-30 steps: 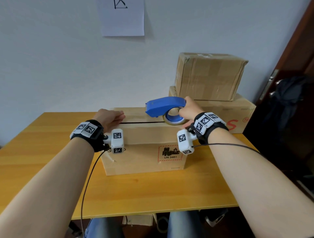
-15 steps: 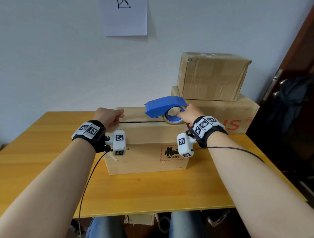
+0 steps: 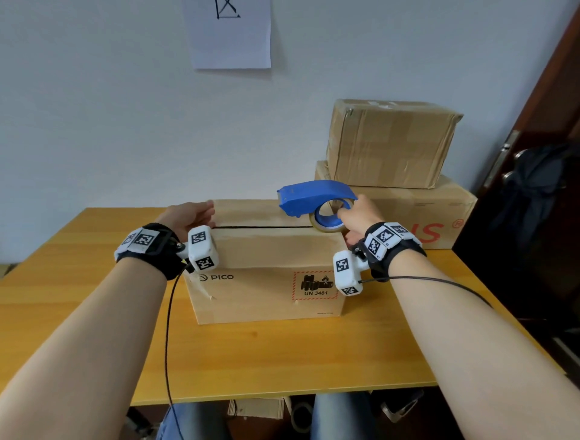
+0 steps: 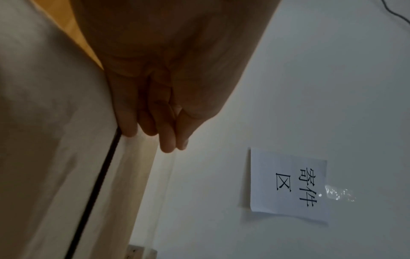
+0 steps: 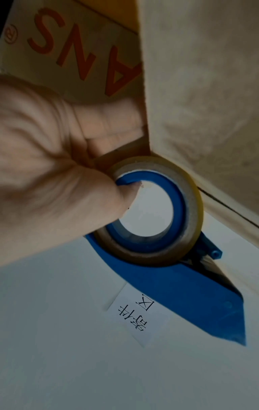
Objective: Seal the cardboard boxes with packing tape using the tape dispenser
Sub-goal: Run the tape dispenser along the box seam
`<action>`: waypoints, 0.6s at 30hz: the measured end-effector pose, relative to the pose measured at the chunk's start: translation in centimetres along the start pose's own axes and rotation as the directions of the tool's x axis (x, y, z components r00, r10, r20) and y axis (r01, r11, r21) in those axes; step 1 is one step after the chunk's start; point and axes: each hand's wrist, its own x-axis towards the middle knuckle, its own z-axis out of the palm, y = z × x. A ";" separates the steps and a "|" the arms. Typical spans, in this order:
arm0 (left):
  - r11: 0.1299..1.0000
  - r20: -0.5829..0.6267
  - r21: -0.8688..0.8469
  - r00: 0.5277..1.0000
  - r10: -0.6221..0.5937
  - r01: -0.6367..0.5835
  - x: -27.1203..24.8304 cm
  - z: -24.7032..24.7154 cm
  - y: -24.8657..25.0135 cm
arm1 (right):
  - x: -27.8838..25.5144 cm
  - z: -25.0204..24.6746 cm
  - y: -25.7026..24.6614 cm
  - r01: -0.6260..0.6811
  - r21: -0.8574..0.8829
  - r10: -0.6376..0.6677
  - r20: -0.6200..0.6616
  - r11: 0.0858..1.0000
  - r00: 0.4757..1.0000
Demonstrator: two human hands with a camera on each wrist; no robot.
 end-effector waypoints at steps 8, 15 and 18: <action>0.983 0.099 -0.175 0.994 -0.042 0.059 0.3 -1.0 0.1 | 0.2 0.1 0.6 -0.037 0.077 0.039 -0.019 0.996 0.999; 0.991 0.043 -0.130 0.999 0.028 -0.022 -0.4 -0.6 -0.1 | 0.4 0.0 0.8 -0.056 0.093 0.057 -0.013 0.994 0.998; 0.989 -0.048 0.021 0.988 0.148 -0.147 -0.8 -0.2 0.3 | 0.5 -0.2 1.0 -0.066 0.096 0.067 -0.004 0.993 0.998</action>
